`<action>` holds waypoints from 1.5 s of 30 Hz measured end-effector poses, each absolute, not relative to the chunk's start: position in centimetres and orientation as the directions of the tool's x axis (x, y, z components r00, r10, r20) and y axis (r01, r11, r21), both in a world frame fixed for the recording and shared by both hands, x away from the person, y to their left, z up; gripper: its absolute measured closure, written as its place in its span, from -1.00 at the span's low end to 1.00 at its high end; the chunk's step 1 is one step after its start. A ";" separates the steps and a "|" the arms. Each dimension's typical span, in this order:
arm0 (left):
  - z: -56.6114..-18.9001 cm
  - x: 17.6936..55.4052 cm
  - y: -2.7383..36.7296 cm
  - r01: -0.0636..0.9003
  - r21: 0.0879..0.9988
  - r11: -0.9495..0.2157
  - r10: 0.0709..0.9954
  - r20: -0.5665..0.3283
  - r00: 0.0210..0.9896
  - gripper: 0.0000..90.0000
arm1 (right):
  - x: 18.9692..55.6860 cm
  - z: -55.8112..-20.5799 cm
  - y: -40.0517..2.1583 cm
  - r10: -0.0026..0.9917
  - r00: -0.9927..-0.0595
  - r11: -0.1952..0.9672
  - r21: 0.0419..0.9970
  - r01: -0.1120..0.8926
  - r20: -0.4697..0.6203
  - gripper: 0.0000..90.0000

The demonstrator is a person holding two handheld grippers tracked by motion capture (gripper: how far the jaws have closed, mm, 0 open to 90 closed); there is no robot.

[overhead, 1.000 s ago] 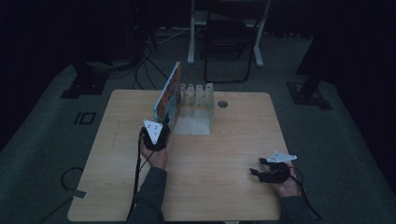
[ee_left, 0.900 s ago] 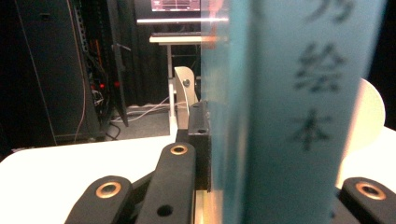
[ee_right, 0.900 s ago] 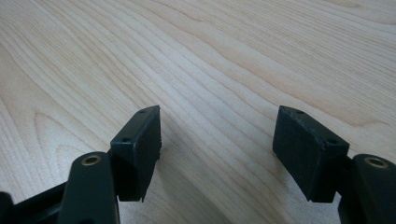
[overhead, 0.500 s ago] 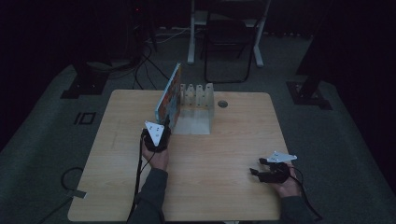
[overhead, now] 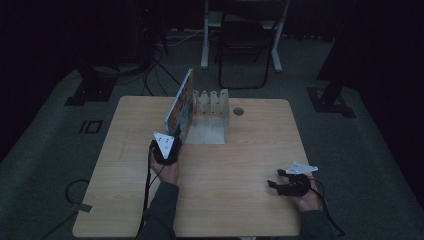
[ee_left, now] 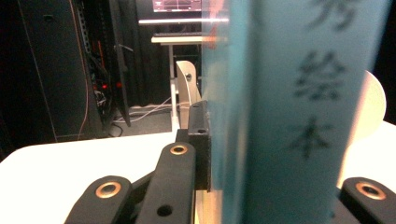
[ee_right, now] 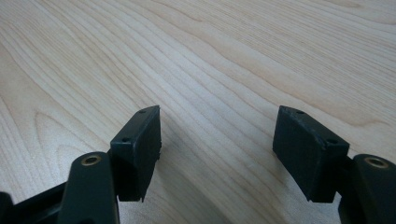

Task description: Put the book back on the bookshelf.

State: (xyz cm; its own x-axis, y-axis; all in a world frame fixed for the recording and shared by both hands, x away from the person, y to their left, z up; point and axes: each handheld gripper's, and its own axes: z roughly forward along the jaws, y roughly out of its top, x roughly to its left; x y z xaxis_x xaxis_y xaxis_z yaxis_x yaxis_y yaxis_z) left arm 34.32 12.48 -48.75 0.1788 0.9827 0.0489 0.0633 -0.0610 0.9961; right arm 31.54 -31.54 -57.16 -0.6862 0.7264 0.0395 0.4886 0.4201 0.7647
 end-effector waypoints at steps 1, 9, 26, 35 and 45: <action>-48.8 34.3 12.5 0.062 0.996 -0.059 0.983 0.048 0.179 0.81 | 31.5 -57.2 -31.5 0.726 -0.686 0.420 0.765 0.489 0.039 -0.29; -49.1 34.1 12.7 0.055 0.997 -0.056 0.982 0.045 0.181 0.81 | 31.5 -57.2 -31.5 0.726 -0.687 0.421 0.765 0.488 0.038 -0.29; -48.6 34.4 12.6 0.045 0.999 -0.008 0.986 0.000 0.165 0.81 | 31.6 -57.2 -31.5 0.725 -0.688 0.422 0.765 0.487 0.038 -0.29; -48.9 34.7 12.4 0.049 0.999 -0.017 0.986 0.009 0.168 0.81 | 31.5 -57.2 -31.5 0.724 -0.688 0.422 0.765 0.487 0.039 -0.29; -49.3 34.6 12.5 0.044 0.998 -0.033 0.984 0.025 0.176 0.81 | 31.5 -57.2 -31.6 0.723 -0.690 0.422 0.765 0.487 0.040 -0.29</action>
State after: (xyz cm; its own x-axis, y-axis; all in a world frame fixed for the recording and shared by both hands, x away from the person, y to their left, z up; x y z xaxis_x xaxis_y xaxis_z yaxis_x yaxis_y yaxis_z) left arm 34.61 12.45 -49.33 0.1756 0.9842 0.0249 0.0440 -0.0332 0.9985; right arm 31.54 -31.55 -57.16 -0.6895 0.7232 0.0402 0.4871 0.4219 0.7647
